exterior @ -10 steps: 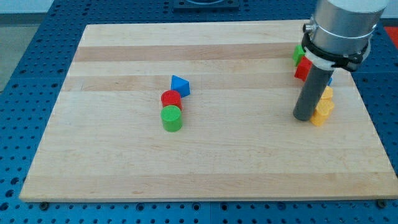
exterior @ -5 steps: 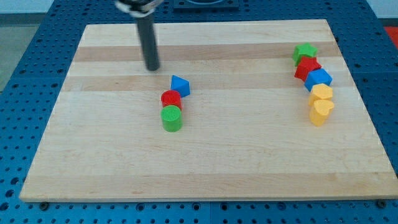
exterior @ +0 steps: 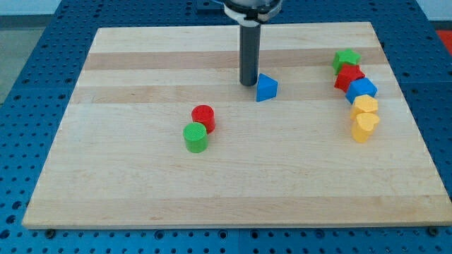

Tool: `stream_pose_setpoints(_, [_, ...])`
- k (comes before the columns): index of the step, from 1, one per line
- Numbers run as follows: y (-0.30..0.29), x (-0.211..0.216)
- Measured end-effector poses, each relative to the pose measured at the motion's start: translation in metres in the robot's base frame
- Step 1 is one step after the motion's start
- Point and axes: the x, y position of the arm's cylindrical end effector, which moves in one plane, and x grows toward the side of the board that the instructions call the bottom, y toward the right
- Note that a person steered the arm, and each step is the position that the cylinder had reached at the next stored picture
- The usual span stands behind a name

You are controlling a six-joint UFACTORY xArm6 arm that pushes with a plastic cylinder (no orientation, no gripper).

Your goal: Place the blue triangle towards the bottom left side of the yellow heart

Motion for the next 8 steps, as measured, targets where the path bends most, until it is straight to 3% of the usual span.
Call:
stream_pose_setpoints(1, [-0.003, -0.01])
stream_pose_setpoints(4, [0.036, 0.066])
stream_pose_setpoints(6, [0.03, 0.027])
stream_pose_setpoints(7, [0.056, 0.026])
stream_pose_setpoints(8, [0.071, 0.06])
